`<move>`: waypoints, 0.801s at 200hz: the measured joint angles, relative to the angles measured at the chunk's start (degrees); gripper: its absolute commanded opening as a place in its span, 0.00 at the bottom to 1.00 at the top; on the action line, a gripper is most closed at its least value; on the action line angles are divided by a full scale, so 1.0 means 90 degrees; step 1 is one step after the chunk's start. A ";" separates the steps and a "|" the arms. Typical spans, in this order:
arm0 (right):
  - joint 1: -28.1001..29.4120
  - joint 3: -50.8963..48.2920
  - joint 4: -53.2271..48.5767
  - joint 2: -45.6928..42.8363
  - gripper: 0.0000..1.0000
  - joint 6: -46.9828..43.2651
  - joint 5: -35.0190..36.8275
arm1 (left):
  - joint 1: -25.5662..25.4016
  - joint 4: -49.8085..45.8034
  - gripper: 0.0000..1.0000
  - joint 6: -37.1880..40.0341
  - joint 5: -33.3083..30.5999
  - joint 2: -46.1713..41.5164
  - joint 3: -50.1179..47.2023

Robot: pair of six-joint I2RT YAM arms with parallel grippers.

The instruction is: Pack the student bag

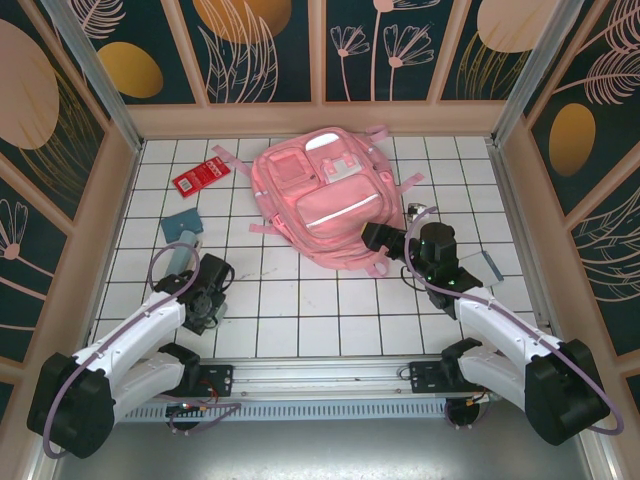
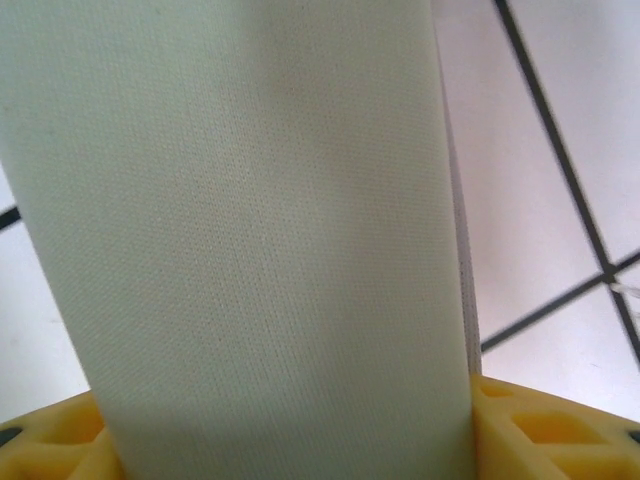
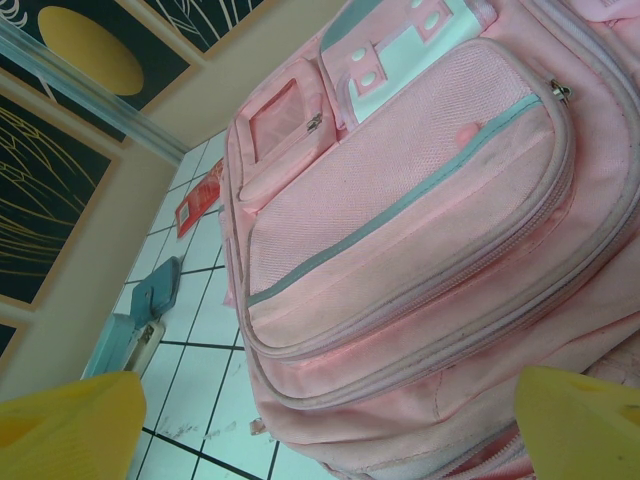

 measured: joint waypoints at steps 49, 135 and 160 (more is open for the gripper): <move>-0.0005 -0.0005 0.0000 0.0000 0.96 -0.0002 0.0146 | -0.0969 0.0828 0.65 0.0109 0.0330 0.0432 0.0476; -0.0029 -0.0134 0.0121 0.0005 0.95 -0.0240 0.0189 | -0.2538 0.2144 0.83 -0.0007 0.0466 0.2246 0.1535; 0.0163 -0.0134 0.0194 0.0061 0.95 -0.0396 0.0187 | -0.2538 0.2123 0.94 0.0175 0.0270 0.2212 0.1681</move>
